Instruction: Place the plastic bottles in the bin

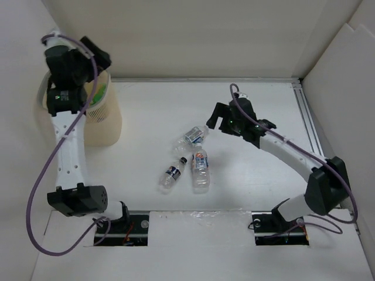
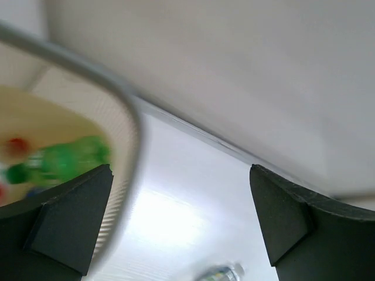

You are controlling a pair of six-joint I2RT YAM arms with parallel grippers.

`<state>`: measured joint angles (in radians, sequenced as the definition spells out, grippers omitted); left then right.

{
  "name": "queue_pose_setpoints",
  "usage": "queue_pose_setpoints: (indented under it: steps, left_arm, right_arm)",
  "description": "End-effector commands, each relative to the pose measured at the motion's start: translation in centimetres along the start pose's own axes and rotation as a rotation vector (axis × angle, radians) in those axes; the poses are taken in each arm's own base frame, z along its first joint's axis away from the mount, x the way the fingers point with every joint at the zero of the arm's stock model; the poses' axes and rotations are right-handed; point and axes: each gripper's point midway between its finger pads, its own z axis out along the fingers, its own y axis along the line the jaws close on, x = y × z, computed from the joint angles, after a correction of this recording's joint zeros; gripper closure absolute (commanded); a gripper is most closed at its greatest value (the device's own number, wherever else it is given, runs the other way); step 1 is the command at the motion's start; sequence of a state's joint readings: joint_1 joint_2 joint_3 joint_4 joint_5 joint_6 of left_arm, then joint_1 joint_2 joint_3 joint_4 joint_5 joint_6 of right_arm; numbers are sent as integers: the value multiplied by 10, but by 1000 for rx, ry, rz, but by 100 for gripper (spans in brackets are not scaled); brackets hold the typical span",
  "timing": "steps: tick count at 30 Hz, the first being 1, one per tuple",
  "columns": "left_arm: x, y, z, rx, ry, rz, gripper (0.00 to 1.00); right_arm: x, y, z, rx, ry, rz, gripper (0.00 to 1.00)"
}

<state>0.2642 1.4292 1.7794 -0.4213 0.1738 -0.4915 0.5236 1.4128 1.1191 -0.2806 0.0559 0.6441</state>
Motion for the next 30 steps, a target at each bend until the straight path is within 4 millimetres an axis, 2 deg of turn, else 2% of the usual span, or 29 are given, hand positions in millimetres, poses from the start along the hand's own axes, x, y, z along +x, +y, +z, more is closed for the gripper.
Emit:
queue_pose_setpoints:
  steps: [1,2,3,4,5,7,8,10,11,12,13,14,15,18,23,24,25,27,28,29,30]
  left_arm:
    - [3,-92,-37,158,-64,153,0]
    - [11,-94,-34,130,-57,171,0]
    - [20,-98,-32,126,-36,188,0]
    - [30,-112,-36,163,-16,195,0]
    - [43,-112,-33,164,14,202,0]
    - [50,-127,-44,228,17,216,0]
    - [64,-138,-47,264,49,224,0]
    - [71,-150,-56,320,67,237,0]
    - [78,-158,-64,349,76,253,0]
    - [76,-163,-71,368,71,252,0]
    - [82,-164,-72,373,84,255,0]
    - [80,-167,-78,388,76,266,0]
    - [79,-165,-81,388,75,266,0]
    - [74,-169,-92,417,68,262,0]
    - [87,-169,-94,448,109,269,0]
    - [87,-169,-94,448,109,269,0]
    - [87,-170,-96,461,108,268,0]
    - [92,-171,-97,475,126,270,0]
    - [92,-174,-98,491,124,269,0]
    - [94,-173,-100,500,129,280,0]
    - [98,-175,-100,522,138,281,0]
  right_arm:
    - [-6,6,21,110,-58,104,0]
    - [-1,7,28,130,-45,111,0]
    - [-2,18,32,128,-44,114,0]
    - [4,18,38,152,-25,114,0]
    - [15,13,55,182,2,137,0]
    - [25,23,68,175,21,143,0]
    - [35,21,83,186,44,171,0]
    - [46,27,93,189,65,179,0]
    - [45,30,98,187,63,180,0]
    - [58,27,107,209,90,180,0]
    - [63,26,112,219,108,193,0]
    - [65,35,115,215,116,194,0]
    - [77,23,121,270,142,198,0]
    - [86,27,126,282,138,207,0]
    - [111,2,150,333,203,246,2]
    - [108,2,155,315,220,268,4]
    - [109,6,159,300,225,273,17]
    - [101,0,166,289,219,299,33]
    - [91,-3,169,272,206,307,46]
    - [82,-1,177,232,186,320,54]
    - [70,2,180,200,175,330,68]
